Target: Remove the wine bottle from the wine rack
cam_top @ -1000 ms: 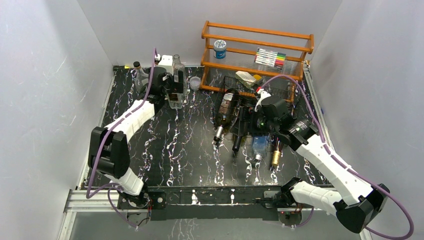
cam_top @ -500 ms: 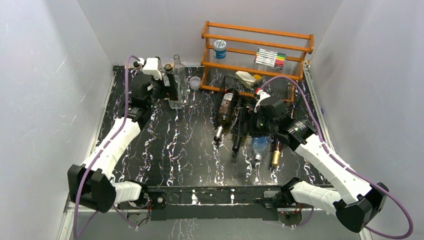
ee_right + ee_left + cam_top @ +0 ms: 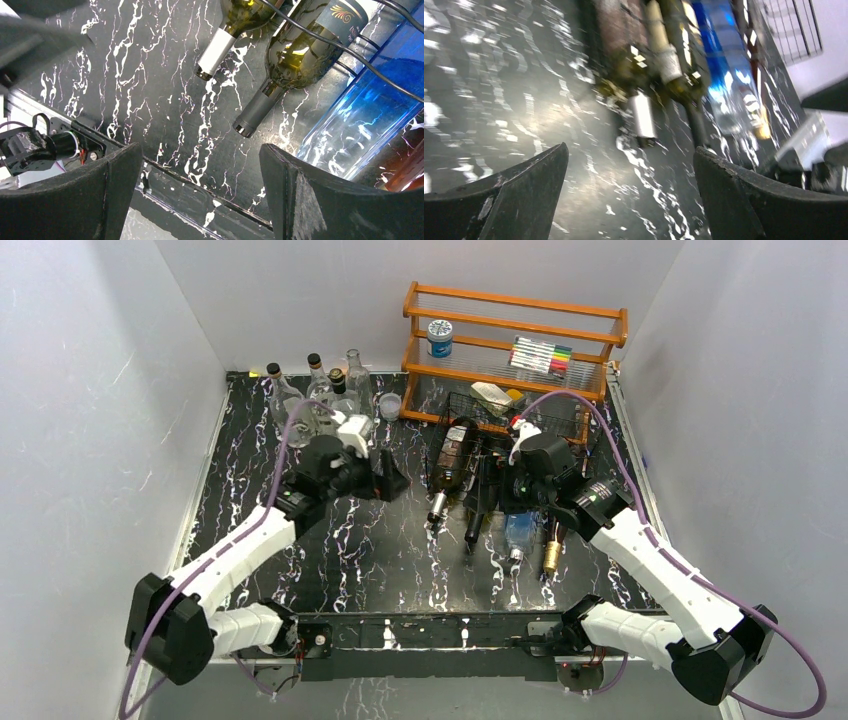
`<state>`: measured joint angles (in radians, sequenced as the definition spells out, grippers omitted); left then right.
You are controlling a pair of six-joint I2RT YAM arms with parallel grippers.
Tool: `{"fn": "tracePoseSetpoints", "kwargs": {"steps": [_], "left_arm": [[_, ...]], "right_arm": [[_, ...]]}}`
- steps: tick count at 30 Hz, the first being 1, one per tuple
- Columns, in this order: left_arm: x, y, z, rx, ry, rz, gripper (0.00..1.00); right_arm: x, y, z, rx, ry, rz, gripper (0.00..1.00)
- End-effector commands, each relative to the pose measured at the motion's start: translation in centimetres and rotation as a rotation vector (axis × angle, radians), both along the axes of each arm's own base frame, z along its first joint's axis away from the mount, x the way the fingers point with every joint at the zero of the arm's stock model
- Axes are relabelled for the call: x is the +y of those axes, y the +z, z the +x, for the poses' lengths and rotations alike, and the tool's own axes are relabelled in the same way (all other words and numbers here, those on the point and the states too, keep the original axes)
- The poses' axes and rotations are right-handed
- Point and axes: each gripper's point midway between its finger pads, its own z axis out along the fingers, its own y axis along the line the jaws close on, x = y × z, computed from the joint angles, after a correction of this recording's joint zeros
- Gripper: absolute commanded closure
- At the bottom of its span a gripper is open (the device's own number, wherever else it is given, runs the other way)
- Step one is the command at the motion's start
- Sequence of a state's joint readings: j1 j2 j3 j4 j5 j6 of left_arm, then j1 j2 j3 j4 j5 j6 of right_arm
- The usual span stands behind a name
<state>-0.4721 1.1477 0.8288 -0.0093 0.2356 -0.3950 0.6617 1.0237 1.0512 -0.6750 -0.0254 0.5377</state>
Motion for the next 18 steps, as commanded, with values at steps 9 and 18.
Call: {"fn": "tracePoseSetpoints", "kwargs": {"steps": [9, 18], "left_arm": [[-8.9, -4.4, -4.1, 0.117, -0.161, -0.102, 0.13], [-10.7, -9.3, -3.2, 0.188, -0.127, -0.122, 0.16]], "right_arm": [[-0.6, 3.3, 0.4, -0.100, -0.016, 0.033, 0.02], [-1.1, 3.1, -0.1, -0.097, -0.022, 0.026, 0.02]]}}
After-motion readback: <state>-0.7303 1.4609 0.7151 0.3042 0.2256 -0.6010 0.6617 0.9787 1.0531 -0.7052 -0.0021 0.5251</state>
